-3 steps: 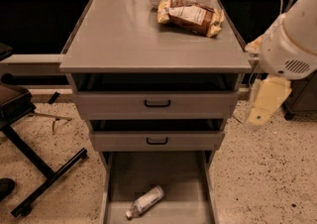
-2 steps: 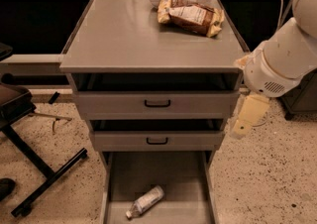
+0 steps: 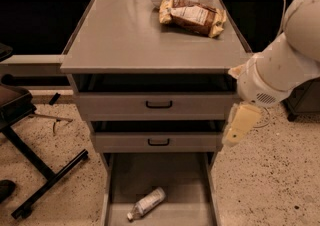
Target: Pick blue plastic bottle from bottom drawer and place on counter
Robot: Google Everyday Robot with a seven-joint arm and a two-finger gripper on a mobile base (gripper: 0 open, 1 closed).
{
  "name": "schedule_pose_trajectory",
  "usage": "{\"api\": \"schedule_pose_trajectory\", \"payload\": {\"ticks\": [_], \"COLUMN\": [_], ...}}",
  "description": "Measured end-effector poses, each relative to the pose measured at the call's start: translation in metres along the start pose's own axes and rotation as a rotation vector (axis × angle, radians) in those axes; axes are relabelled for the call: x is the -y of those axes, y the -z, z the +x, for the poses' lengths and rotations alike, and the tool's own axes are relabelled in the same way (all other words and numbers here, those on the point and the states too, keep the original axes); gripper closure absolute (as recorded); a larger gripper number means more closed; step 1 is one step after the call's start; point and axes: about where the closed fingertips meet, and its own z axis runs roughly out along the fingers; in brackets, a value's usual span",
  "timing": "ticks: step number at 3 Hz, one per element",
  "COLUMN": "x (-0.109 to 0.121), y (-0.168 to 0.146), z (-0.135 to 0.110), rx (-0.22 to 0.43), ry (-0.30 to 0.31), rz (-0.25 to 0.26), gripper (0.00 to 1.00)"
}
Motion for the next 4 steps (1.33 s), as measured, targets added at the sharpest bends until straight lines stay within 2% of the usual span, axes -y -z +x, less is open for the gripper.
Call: {"api": "schedule_pose_trajectory", "payload": {"ticks": [2, 3, 4], "x": [-0.064, -0.093, -0.093], "y": [-0.132, -0.19, -0.19], "z": [-0.005, -0.024, -0.024], "rx": [0.104, 0.19, 0.19], "ry": [-0.014, 0.029, 0.029], "rz": [-0.072, -0.138, -0.138], "gripper": [0.0, 0.0, 0.0]}}
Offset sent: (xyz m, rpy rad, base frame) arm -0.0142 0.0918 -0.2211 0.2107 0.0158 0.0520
